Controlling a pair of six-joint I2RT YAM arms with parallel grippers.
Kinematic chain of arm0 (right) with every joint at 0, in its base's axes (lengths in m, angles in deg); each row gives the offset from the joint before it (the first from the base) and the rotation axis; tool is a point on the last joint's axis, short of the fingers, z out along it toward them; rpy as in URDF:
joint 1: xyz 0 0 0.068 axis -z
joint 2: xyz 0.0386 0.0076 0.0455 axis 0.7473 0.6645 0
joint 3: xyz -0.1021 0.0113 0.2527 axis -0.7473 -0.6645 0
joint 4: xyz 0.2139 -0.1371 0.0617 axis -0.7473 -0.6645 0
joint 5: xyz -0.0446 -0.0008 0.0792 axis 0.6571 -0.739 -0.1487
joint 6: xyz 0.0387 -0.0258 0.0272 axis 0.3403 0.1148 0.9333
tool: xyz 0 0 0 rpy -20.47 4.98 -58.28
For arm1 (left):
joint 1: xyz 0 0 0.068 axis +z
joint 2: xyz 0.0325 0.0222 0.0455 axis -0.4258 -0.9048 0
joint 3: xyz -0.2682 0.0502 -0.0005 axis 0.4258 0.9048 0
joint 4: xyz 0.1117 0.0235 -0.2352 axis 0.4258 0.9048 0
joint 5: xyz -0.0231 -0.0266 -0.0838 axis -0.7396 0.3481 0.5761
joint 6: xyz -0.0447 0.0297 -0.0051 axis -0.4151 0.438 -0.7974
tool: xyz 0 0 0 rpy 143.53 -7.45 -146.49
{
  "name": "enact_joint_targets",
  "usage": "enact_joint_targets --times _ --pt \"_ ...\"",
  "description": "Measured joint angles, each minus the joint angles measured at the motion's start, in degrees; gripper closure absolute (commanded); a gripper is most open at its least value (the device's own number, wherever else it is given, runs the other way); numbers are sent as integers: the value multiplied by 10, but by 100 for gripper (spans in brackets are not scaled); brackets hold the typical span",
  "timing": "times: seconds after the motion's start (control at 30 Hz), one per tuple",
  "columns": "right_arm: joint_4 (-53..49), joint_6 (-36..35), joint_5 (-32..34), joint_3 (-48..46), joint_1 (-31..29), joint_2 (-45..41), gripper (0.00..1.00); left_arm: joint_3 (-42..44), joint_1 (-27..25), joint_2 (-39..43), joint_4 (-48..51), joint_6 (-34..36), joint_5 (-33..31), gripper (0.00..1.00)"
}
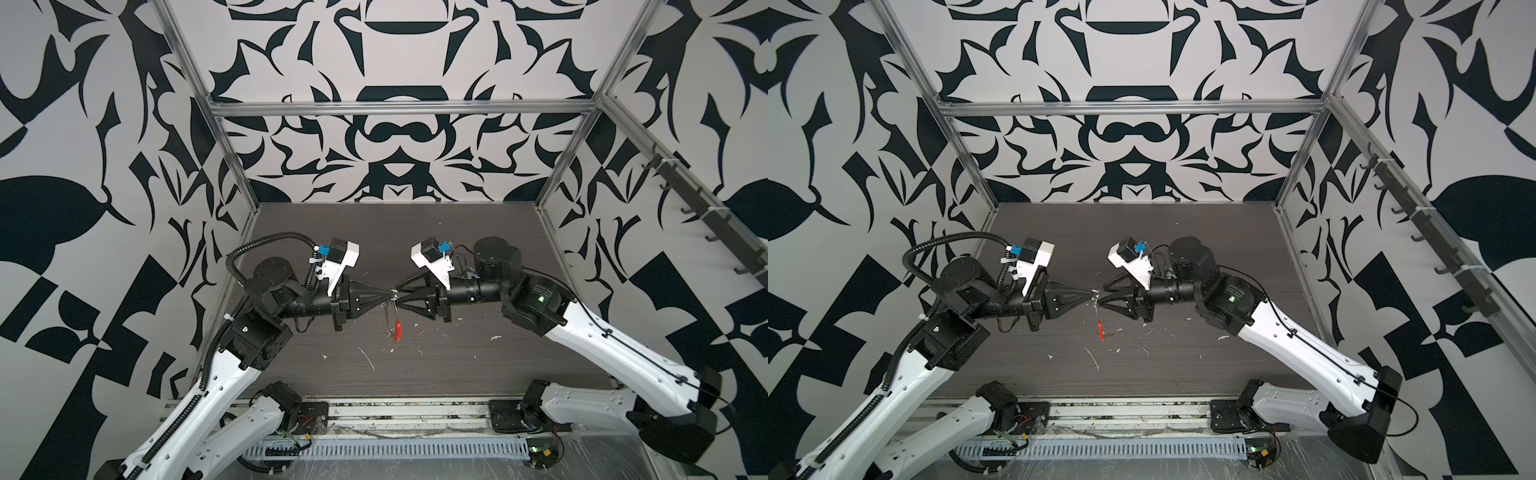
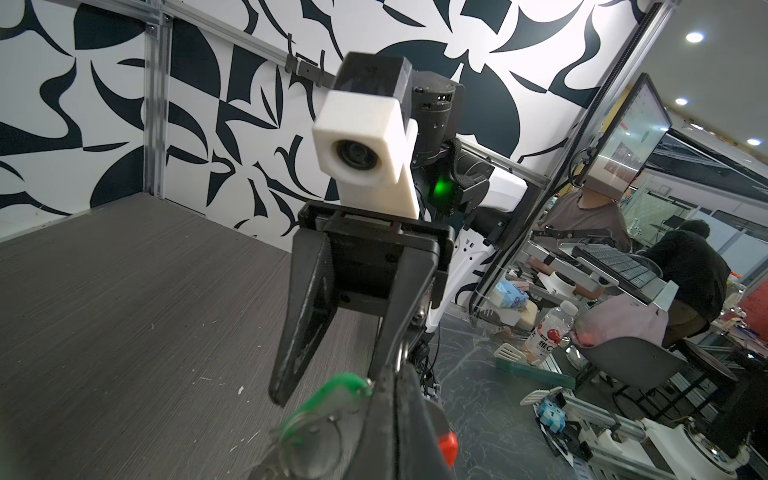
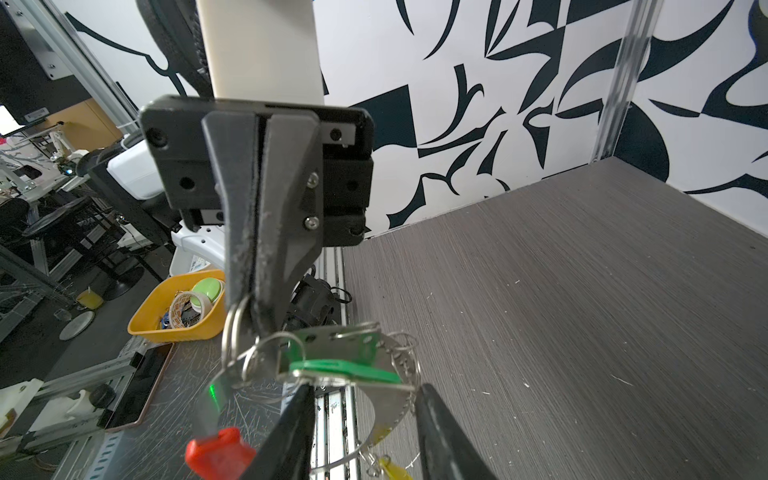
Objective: Remove the keys from the keyring
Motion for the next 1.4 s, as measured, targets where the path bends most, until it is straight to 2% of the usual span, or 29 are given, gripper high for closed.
enact_joint_targets --times 0.17,0.3,0.57,0.93,1.17,1.33,1.4 --pt "3 1 -1 0 -10 -1 51 0 0 0 0 0 -7 100" --pt "3 0 1 0 -17 -3 52 0 0 0 1 0 -10 100" --pt "0 -1 14 2 -26 -4 71 2 0 0 2 0 -17 100" --pt "-14 -5 41 8 -28 -10 89 6 0 5 5 0 -31 100" --pt "-14 -3 47 8 -28 -12 91 6 0 6 5 0 -43 100" --pt "-18 -4 56 8 -28 -12 100 7 0 11 8 1 -49 100" --pt "-20 -4 60 8 -28 -13 100 8 0 12 11 1 -53 100"
